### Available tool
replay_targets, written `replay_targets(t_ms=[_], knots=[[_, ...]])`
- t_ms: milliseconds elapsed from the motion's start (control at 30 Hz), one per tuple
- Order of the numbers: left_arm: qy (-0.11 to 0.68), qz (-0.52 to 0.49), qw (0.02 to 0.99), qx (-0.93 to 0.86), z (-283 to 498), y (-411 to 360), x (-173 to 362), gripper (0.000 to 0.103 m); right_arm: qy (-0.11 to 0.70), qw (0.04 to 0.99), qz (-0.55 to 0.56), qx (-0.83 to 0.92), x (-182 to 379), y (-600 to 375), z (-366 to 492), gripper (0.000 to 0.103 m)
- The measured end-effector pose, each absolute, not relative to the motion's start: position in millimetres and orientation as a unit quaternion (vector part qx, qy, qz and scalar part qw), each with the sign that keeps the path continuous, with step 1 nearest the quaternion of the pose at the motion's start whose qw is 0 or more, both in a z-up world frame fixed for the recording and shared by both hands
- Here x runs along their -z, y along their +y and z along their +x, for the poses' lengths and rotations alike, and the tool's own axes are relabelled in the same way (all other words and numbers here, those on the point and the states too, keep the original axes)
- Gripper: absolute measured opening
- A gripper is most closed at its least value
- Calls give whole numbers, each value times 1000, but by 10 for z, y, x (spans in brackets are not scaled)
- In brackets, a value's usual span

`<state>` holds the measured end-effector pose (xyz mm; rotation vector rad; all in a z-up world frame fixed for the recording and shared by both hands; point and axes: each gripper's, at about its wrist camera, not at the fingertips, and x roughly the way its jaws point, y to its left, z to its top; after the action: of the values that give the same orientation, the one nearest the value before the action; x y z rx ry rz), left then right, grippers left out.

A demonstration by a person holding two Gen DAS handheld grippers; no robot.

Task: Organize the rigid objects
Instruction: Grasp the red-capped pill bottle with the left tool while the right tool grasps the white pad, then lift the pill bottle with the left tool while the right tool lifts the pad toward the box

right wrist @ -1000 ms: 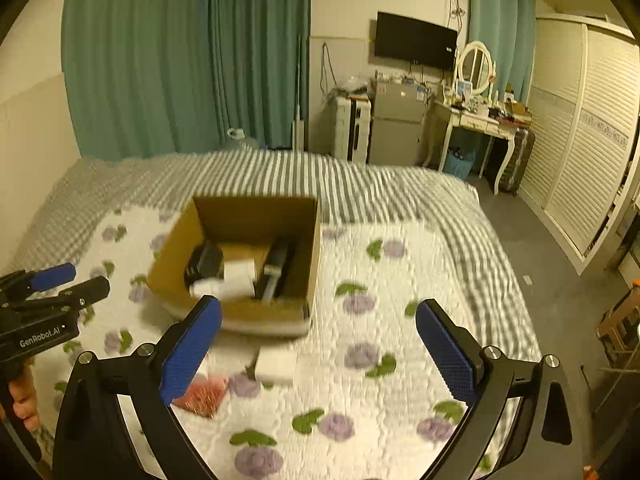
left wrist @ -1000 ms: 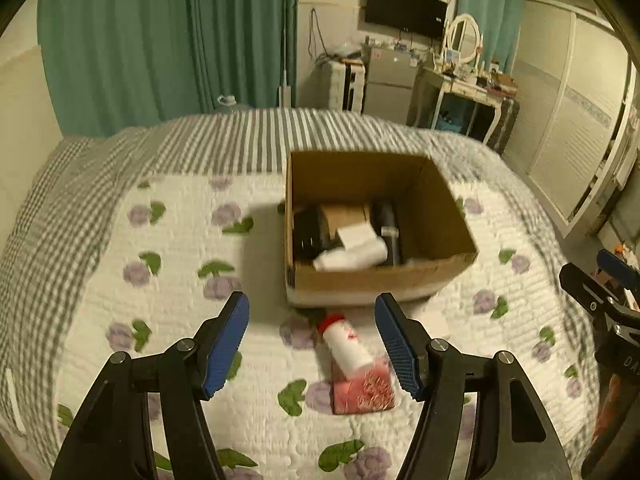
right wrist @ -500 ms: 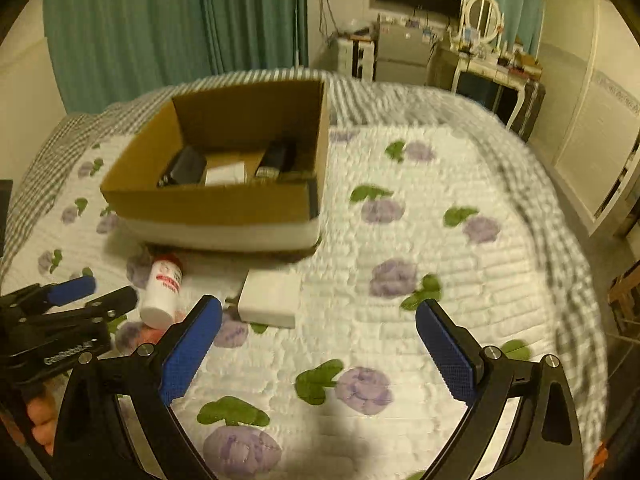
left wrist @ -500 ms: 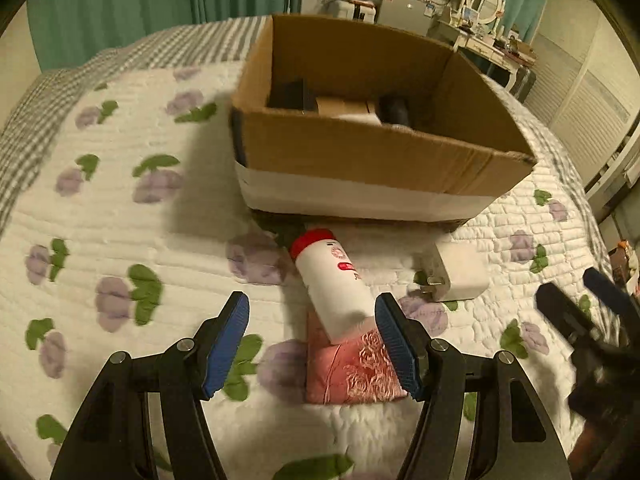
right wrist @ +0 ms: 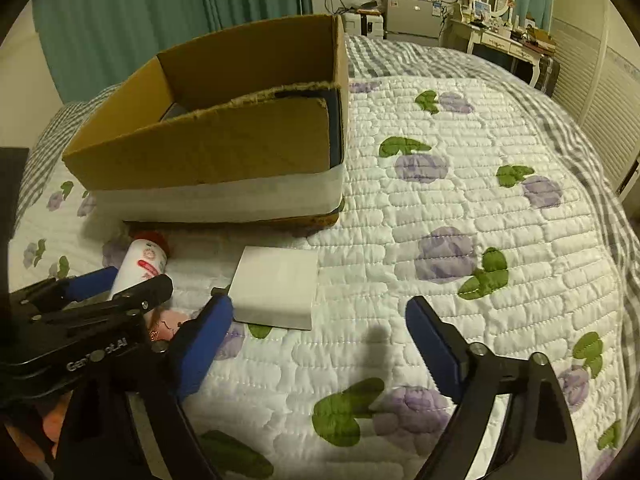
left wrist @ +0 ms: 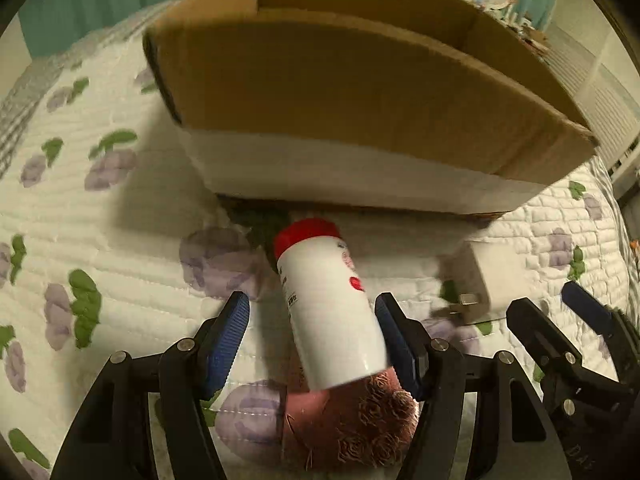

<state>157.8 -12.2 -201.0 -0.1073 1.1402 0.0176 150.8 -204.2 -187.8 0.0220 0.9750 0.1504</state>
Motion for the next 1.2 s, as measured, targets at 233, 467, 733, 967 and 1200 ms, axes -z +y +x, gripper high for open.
replay_targets(t_ms=[233, 467, 733, 967, 1200], knots=[[545, -73, 835, 18, 1577, 11, 2011, 37, 483, 870, 15, -100, 1954, -1934, 1712, 70], [543, -66, 837, 16, 1482, 150, 1953, 37, 518, 849, -1, -106, 2074, -1691, 1934, 64], [530, -36, 847, 15, 1272, 172, 1686, 37, 527, 845, 0, -90, 2052, -1664, 1911, 51], [511, -24, 859, 25, 1134, 59, 1282, 37, 506, 857, 2, -91, 1712, -1691, 1642, 51], [484, -25, 874, 38, 991, -131, 968, 37, 475, 875, -1, -94, 1204, -1718, 1359, 51]])
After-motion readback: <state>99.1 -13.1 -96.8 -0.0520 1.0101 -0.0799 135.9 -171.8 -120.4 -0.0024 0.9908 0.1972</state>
